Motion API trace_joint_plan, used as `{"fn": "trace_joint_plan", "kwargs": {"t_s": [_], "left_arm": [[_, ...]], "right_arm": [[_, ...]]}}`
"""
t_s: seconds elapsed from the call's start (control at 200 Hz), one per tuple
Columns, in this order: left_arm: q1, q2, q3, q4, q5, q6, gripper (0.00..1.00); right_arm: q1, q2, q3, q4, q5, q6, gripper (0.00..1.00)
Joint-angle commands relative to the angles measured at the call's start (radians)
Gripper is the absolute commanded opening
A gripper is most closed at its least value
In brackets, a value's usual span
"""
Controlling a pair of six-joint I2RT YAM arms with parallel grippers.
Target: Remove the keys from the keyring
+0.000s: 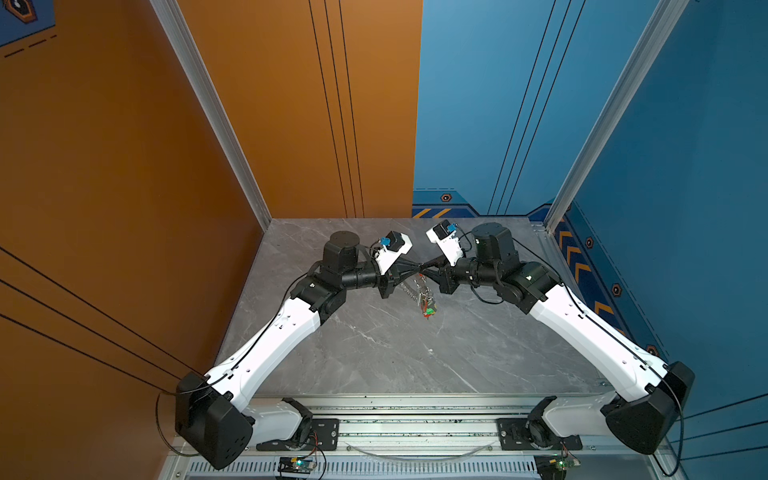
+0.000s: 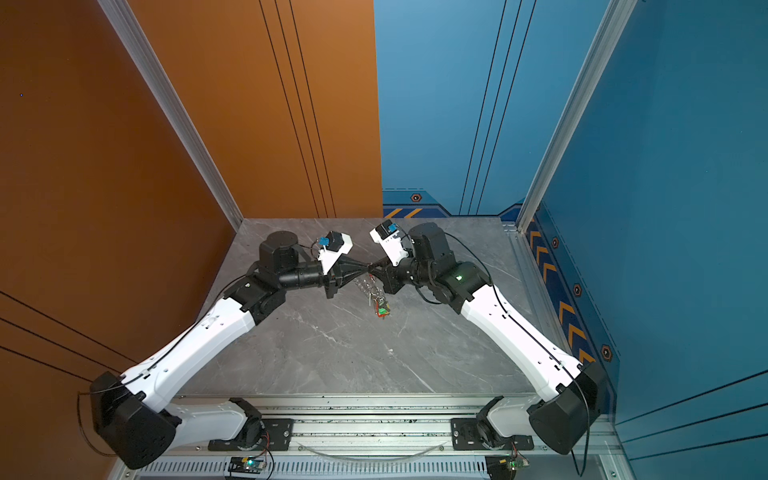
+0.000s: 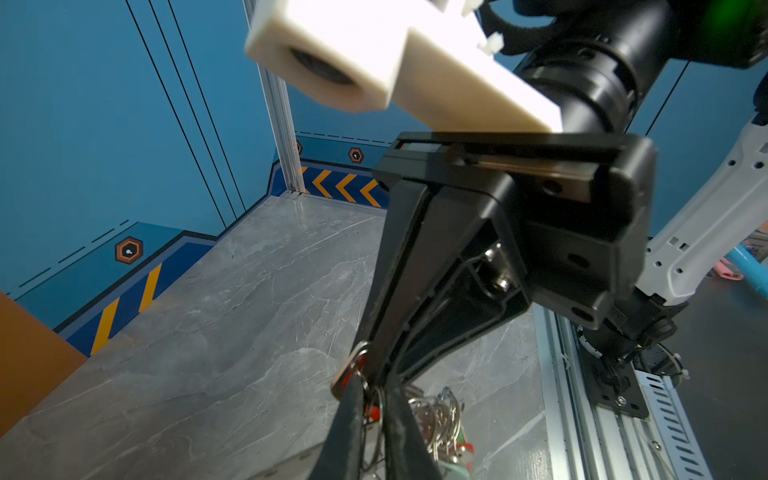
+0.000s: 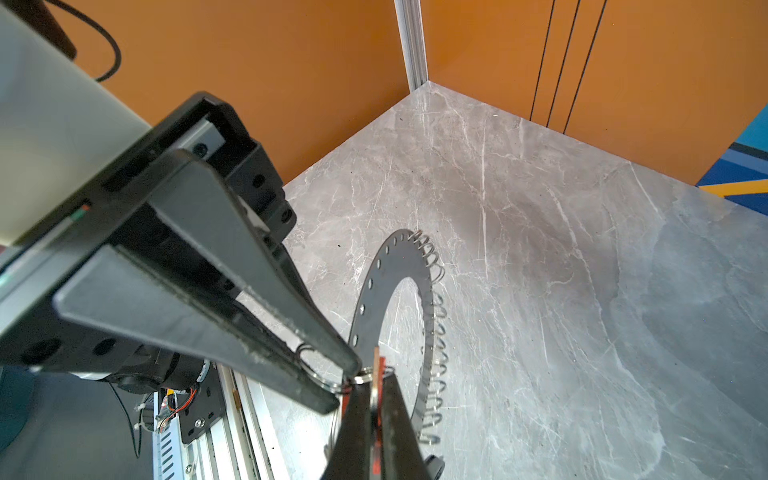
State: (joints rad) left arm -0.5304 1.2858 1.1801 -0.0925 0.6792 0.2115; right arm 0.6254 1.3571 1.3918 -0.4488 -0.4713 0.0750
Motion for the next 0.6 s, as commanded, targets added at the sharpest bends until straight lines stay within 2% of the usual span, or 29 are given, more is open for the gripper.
{"fn": "trace_joint_plan", "kwargs": {"t_s": [0.0,0.235,0.29,0.415,0.596], "left_arm": [[-0.005,0.018,0.049,-0.084,0.033,0.044,0.17],[-0.008,0.022,0.082,-0.174,0.015,0.086,0.06],[-0.009,0.024,0.087,-0.206,-0.001,0.110,0.09],[-0.014,0.024,0.093,-0.245,-0.020,0.134,0.21],[-0.034,0.017,0.083,-0.253,-0.033,0.123,0.24]], "right_arm": [[0.012,-0.045,0.010,0.070,-0.071,-0.018,0.00],[0.010,-0.051,0.023,0.030,-0.063,-0.039,0.00],[0.007,-0.053,0.022,0.033,-0.059,-0.039,0.00],[0.009,-0.054,0.024,0.029,-0.058,-0.035,0.00],[0.010,-0.059,0.037,0.012,-0.030,-0.038,0.00]]}}
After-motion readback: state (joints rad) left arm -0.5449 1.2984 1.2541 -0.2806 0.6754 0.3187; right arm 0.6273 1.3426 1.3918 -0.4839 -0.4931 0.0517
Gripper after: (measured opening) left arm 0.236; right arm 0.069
